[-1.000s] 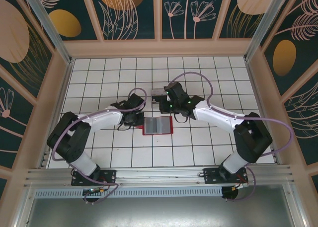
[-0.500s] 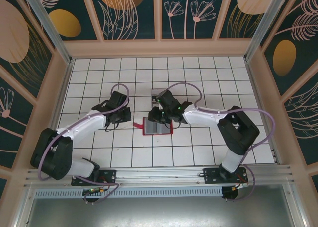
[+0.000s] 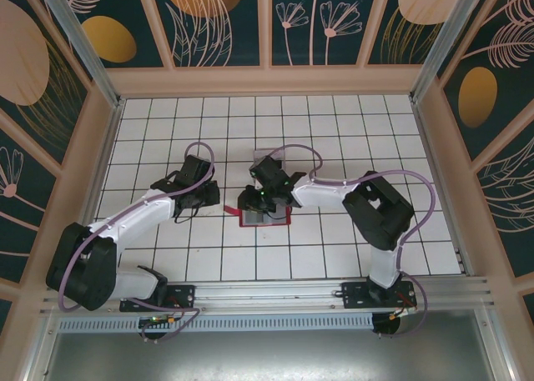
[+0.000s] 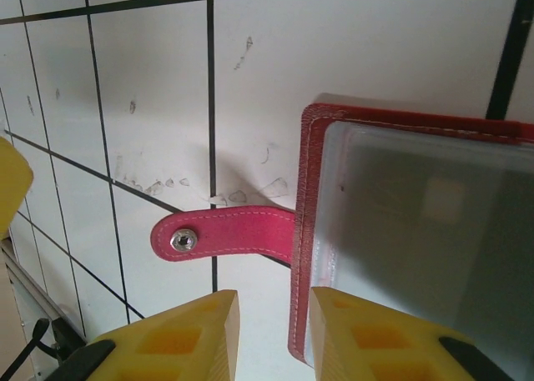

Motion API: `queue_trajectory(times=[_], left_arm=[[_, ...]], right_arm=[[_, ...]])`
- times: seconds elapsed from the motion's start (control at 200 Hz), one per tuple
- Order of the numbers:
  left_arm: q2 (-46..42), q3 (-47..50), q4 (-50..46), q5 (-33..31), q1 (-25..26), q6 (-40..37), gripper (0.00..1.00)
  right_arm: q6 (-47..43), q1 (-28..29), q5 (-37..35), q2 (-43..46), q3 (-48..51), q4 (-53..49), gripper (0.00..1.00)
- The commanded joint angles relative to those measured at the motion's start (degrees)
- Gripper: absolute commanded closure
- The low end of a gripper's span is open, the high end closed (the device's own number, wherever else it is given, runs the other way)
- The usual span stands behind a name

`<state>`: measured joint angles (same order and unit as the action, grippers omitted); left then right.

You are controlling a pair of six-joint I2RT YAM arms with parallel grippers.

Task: Take the credit cards out of the card holder

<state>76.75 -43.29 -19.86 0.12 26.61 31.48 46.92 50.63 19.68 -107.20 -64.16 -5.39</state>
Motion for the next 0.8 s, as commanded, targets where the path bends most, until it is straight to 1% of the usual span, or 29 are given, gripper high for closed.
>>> queue_trajectory(times=[0.0,0.305,0.796], left_arm=[[-0.90,0.31,0.70,1.22,-0.07,-1.08,0.84],[-0.88,0.20,1.28,2.15,-0.07,-1.24,0.83],[0.85,-0.13,3.07,4.31,-0.08,-1.69,0.82]], right_arm=[[0.55,0.52,0.41,-1.81,-2.17,-1.33,0.71],[0.11,0.56,-1.69,-3.89,-2.50,-4.06,0.71],[-2.36,1.74,-12.63,-3.74,-6.82,-18.39,0.67]])
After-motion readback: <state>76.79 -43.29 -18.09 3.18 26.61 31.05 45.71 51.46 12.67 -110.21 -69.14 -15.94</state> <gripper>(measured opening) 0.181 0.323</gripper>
